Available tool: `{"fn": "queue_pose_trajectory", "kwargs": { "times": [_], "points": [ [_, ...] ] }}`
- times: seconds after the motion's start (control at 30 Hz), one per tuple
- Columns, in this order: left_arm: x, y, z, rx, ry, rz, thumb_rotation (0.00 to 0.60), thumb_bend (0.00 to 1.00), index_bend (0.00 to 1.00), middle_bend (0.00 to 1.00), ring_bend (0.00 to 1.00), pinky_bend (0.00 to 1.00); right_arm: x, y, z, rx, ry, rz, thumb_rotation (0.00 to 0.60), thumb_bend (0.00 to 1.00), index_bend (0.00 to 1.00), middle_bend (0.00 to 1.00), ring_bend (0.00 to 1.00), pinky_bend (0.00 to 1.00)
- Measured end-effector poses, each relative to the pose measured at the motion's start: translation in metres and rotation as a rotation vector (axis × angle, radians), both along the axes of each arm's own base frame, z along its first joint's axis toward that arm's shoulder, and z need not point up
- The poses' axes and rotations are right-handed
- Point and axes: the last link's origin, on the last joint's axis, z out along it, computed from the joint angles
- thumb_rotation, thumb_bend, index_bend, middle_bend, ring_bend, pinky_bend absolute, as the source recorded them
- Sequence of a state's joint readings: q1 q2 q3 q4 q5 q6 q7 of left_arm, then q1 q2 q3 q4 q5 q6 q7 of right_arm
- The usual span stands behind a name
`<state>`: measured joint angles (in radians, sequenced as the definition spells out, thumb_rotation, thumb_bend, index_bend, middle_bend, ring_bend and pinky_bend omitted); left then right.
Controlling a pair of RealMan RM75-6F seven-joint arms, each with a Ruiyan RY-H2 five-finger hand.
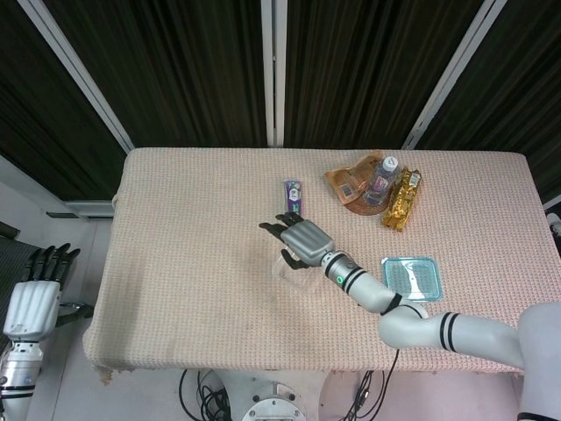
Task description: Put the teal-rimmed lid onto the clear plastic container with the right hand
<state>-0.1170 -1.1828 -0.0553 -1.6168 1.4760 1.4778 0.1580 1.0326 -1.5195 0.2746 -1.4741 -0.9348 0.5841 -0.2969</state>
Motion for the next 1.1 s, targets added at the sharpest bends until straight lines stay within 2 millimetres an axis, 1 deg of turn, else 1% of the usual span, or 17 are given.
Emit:
{"fn": "queue_pose_trajectory", "kwargs": {
  "times": [0.1,0.23,0.3,0.5,0.67,0.87,0.9,0.93,1.0,1.07,1.1],
  "points": [
    [-0.001,-0.001,0.0,0.002,-0.006,0.002,0.6,0.0,0.11,0.05,0.0,0.0,0.005,-0.008,-0.011,0.008,0.023,-0.02,0.6,0.61,0.0,0.21,0.0,0.0],
    [-0.004,-0.002,-0.002,0.002,-0.01,0.011,0.6,0.0,0.11,0.05,0.0,0.0,-0.004,-0.011,-0.02,0.026,0.056,-0.066,0.6,0.61,0.0,0.23,0.0,0.0],
    [-0.003,-0.003,-0.002,0.0,-0.01,0.008,0.6,0.0,0.11,0.05,0.0,0.0,-0.009,-0.01,-0.019,0.026,0.06,-0.081,0.6,0.61,0.0,0.25,0.0,0.0],
    [0.0,-0.001,-0.005,-0.004,-0.011,-0.012,0.6,0.0,0.11,0.05,0.0,0.0,-0.027,-0.002,0.0,0.02,0.062,-0.124,0.6,0.61,0.0,0.28,0.0,0.0],
    [0.003,0.001,-0.007,-0.012,-0.01,-0.028,0.6,0.0,0.11,0.05,0.0,0.0,-0.048,0.01,0.019,0.023,0.073,-0.174,0.6,0.61,0.0,0.29,0.0,0.0],
    [0.004,0.001,-0.007,-0.011,-0.011,-0.032,0.6,0.0,0.11,0.05,0.0,0.0,-0.068,0.025,0.032,0.035,0.091,-0.217,0.6,0.61,0.0,0.3,0.0,0.0],
    [0.004,0.0,-0.007,-0.01,-0.012,-0.032,0.6,0.0,0.11,0.05,0.0,0.0,-0.071,0.028,0.033,0.036,0.091,-0.222,0.6,0.59,0.0,0.3,0.0,0.0],
    [0.004,0.0,-0.007,-0.01,-0.012,-0.033,0.6,0.0,0.11,0.05,0.0,0.0,-0.074,0.031,0.036,0.036,0.089,-0.229,0.6,0.55,0.0,0.3,0.0,0.0],
    [0.004,0.0,-0.007,-0.01,-0.013,-0.035,0.6,0.0,0.11,0.05,0.0,0.0,-0.078,0.036,0.04,0.035,0.081,-0.239,0.6,0.42,0.0,0.28,0.0,0.0],
    [0.005,0.0,-0.007,-0.01,-0.013,-0.039,0.6,0.0,0.11,0.05,0.0,0.0,-0.082,0.039,0.045,0.021,0.065,-0.241,0.6,0.27,0.0,0.21,0.0,0.0],
    [0.005,0.0,-0.007,-0.009,-0.013,-0.041,0.6,0.0,0.11,0.05,0.0,0.0,-0.083,0.041,0.048,0.011,0.058,-0.239,0.6,0.21,0.0,0.18,0.0,0.0]
  ]
}}
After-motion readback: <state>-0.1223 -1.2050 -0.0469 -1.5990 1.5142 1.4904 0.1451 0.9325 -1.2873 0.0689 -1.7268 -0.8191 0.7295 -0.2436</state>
